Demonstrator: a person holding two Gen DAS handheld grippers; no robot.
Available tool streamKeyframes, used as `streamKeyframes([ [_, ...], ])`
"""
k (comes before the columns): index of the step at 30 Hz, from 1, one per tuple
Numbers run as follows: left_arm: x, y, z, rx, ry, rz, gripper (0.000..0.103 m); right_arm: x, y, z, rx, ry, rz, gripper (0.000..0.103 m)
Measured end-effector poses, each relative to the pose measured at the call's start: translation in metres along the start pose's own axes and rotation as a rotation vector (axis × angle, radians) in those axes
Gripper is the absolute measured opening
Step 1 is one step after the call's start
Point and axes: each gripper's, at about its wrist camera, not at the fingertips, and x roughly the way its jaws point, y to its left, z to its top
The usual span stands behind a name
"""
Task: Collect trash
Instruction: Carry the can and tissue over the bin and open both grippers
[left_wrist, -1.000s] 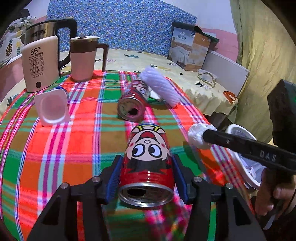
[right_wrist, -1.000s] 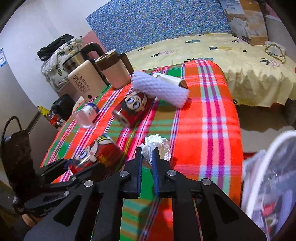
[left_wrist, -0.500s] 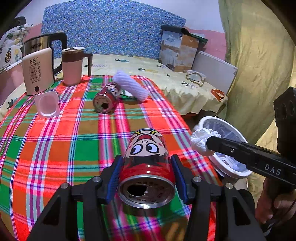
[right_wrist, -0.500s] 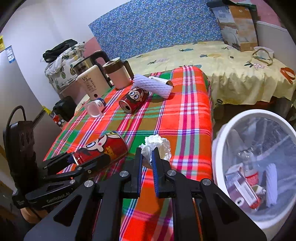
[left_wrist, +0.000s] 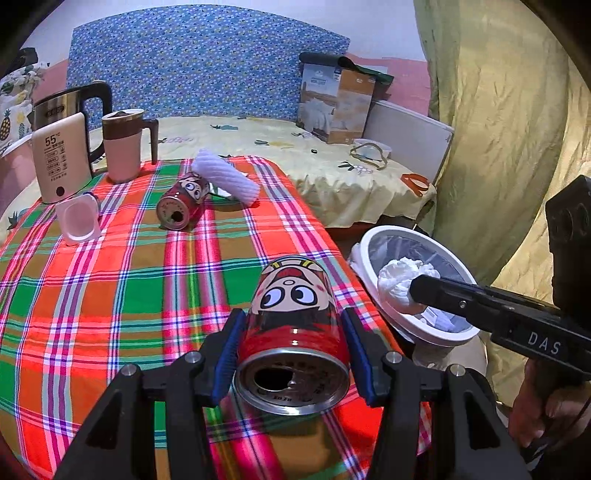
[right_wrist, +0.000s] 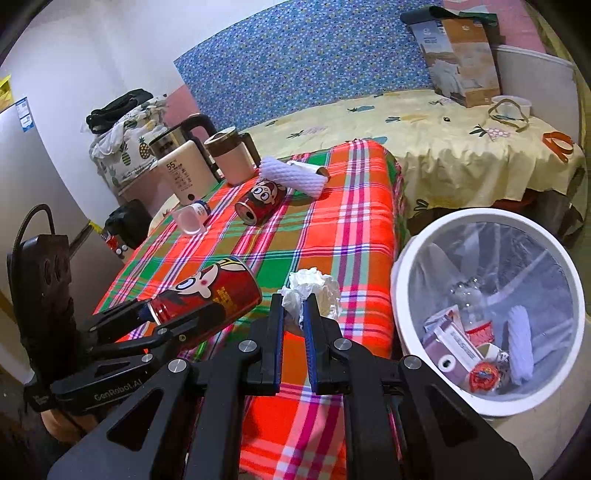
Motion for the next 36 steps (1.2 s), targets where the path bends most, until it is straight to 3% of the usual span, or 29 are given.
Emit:
streamKeyframes([
  [36,0.037,-0.093,0.011,0.136,0.049,-0.122,0.055,-0.055,-0.102,-0.018,0.223,-0.091,-0.159,0.012],
])
